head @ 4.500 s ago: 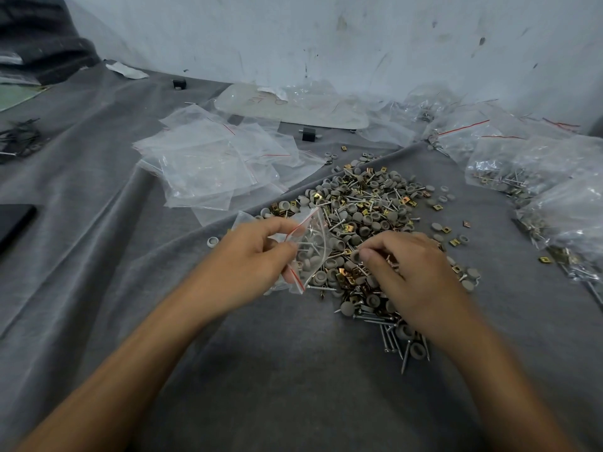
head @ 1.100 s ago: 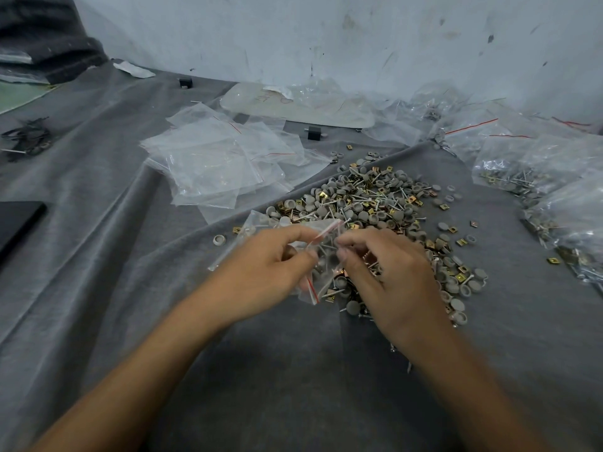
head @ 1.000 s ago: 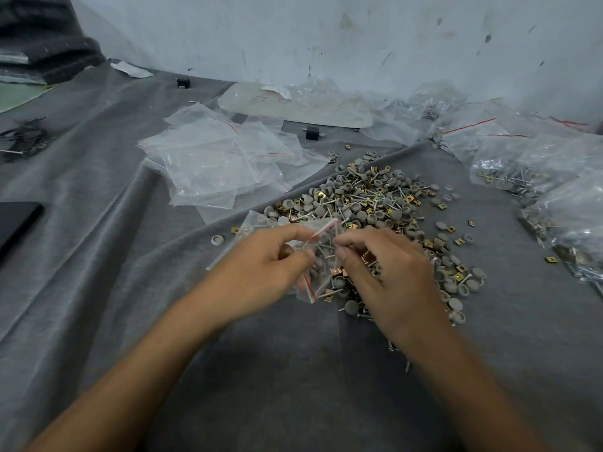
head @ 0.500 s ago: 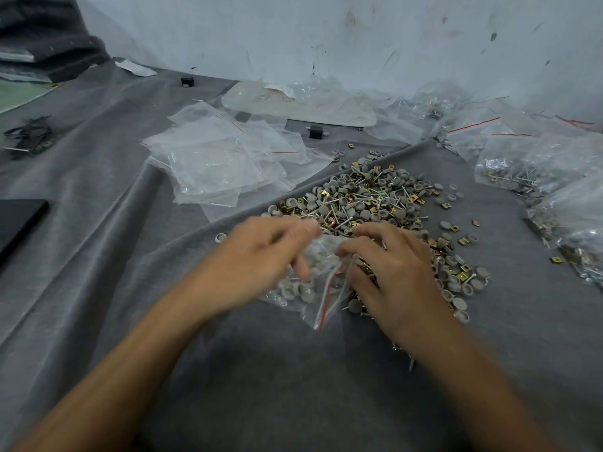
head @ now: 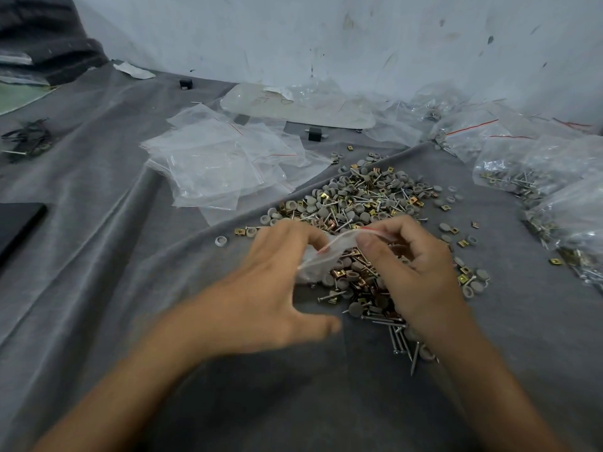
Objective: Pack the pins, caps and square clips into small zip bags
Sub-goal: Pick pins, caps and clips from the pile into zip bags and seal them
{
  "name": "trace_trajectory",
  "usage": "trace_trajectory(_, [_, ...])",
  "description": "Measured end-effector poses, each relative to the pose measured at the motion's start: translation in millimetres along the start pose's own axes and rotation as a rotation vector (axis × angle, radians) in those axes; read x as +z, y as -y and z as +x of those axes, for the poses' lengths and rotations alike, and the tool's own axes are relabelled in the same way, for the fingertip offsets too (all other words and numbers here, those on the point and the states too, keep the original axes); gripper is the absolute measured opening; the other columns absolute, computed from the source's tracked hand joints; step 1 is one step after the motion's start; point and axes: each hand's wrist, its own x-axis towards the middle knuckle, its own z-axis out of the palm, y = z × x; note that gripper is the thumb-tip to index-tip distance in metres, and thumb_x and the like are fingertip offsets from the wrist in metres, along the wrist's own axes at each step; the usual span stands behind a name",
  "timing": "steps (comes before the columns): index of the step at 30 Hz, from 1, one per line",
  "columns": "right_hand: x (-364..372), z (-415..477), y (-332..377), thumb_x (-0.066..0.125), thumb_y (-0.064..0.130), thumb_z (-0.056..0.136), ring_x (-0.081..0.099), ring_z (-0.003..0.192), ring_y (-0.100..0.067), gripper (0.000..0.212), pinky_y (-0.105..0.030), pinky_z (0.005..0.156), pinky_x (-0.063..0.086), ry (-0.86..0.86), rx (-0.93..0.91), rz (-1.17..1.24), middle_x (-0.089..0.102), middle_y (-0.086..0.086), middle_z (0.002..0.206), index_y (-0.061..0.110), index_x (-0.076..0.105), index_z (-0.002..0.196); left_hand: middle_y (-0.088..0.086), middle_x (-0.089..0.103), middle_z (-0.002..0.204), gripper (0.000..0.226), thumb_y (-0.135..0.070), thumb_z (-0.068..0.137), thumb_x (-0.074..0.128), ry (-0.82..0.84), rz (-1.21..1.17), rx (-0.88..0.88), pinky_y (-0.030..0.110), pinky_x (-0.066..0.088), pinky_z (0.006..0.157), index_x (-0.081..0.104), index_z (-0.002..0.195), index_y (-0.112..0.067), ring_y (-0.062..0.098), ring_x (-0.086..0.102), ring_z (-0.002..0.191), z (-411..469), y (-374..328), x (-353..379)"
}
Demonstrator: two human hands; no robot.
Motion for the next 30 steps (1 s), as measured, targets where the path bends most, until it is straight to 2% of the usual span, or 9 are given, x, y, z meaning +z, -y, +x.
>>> trace_trajectory(3, [-3.1, -0.3, 0.4, 0.065, 0.035, 0.097, 0.047, 0.056, 0.000, 0.012, -0.012, 0.049, 0.037, -0.007, 0.050, 0.150, 0.055, 0.010, 0.065, 0.024, 0.067, 0.092, -0.017, 0.057, 0.101, 0.028, -0.049, 0.087, 0.072, -0.409, -0.169, 0.078, 0.020, 0.044, 0.076, 0.051, 0.102, -0.039, 0.004, 0.055, 0.093, 9.7, -4.8, 3.4])
trace_trajectory(7, [-4.1, -0.9, 4.9, 0.062, 0.043, 0.097, 0.050, 0.068, -0.042, 0.019, -0.037, 0.064, 0.046, 0.009, 0.072, 0.317, 0.067, -0.011, 0.083, 0.025, 0.068, 0.099, 0.012, 0.069, 0.082, 0.009, -0.041, 0.086, 0.075, -0.560, -0.575, 0.056, 0.042, 0.051, 0.067, 0.072, 0.089, -0.033, 0.033, 0.062, 0.074, 12.7, -2.8, -5.1])
trace_trajectory(9, [-3.3, -1.3, 7.5, 0.061, 0.047, 0.097, 0.056, 0.081, -0.051, 0.024, -0.055, 0.077, 0.048, 0.023, 0.058, 0.364, 0.074, -0.004, 0.093, 0.024, 0.069, 0.099, 0.012, 0.073, 0.086, 0.010, -0.043, 0.084, 0.078, -0.576, -0.651, 0.035, 0.030, 0.054, 0.066, 0.076, 0.090, -0.035, 0.025, 0.063, 0.071, 12.3, -2.0, -7.8])
trace_trajectory(12, [-5.7, -0.9, 10.6, 0.065, 0.053, 0.091, 0.066, 0.091, -0.033, 0.034, -0.053, 0.094, 0.049, -0.002, 0.067, 0.395, 0.073, -0.005, 0.089, 0.019, 0.069, 0.094, 0.007, 0.075, 0.085, 0.015, -0.040, 0.083, 0.075, -0.530, -0.677, -0.010, 0.021, 0.051, 0.066, 0.077, 0.089, -0.026, 0.013, 0.061, 0.072, 13.1, 1.4, -11.1])
trace_trajectory(15, [-10.9, -0.2, 12.2, 0.067, 0.045, 0.089, 0.068, 0.089, -0.024, 0.024, -0.039, 0.084, 0.055, -0.014, 0.059, 0.331, 0.073, -0.002, 0.092, 0.022, 0.068, 0.097, 0.013, 0.072, 0.087, 0.016, -0.040, 0.083, 0.072, -0.512, -0.655, -0.028, 0.025, 0.052, 0.067, 0.076, 0.090, -0.027, 0.021, 0.061, 0.073, 13.2, 5.3, -9.6])
trace_trajectory(18, [-13.1, -2.3, 16.8, 0.070, 0.047, 0.085, 0.068, 0.096, -0.017, 0.028, -0.037, 0.080, 0.056, -0.021, -0.003, 0.118, 0.070, 0.008, 0.107, 0.033, 0.066, 0.110, 0.010, 0.074, 0.083, 0.020, -0.048, 0.081, 0.072, -0.518, -0.618, -0.014, 0.039, 0.052, 0.066, 0.078, 0.088, -0.030, 0.030, 0.063, 0.070, 13.5, 1.1, -2.8])
trace_trajectory(22, [-9.7, -6.4, 19.1, 0.071, 0.046, 0.086, 0.062, 0.107, -0.010, 0.027, -0.036, 0.088, 0.051, -0.006, -0.132, -0.190, 0.067, 0.018, 0.107, 0.034, 0.069, 0.110, 0.000, 0.067, 0.069, 0.012, -0.039, 0.085, 0.073, -0.454, -0.525, 0.007, 0.027, 0.044, 0.056, 0.076, 0.086, -0.027, 0.003, 0.053, 0.061, 13.7, -1.7, 7.0])
trace_trajectory(26, [-13.2, -6.4, 20.4, 0.073, 0.046, 0.083, 0.056, 0.114, -0.006, 0.041, -0.030, 0.097, 0.044, -0.003, -0.155, -0.320, 0.064, 0.021, 0.113, 0.032, 0.068, 0.122, -0.014, 0.061, 0.067, 0.015, -0.040, 0.090, 0.066, -0.407, -0.351, 0.009, 0.025, 0.042, 0.057, 0.073, 0.091, -0.026, 0.001, 0.050, 0.060, 12.5, -2.5, 9.3])
trace_trajectory(30, [-11.0, -7.4, 19.7, 0.075, 0.037, 0.082, 0.062, 0.095, -0.008, 0.016, -0.045, 0.087, 0.046, 0.033, -0.232, -0.409, 0.067, 0.021, 0.093, 0.027, 0.076, 0.093, -0.024, 0.057, 0.076, 0.010, -0.035, 0.096, 0.061, -0.348, -0.151, 0.095, 0.010, 0.038, 0.067, 0.068, 0.094, -0.027, -0.006, 0.055, 0.075, 11.1, -8.3, 10.0])
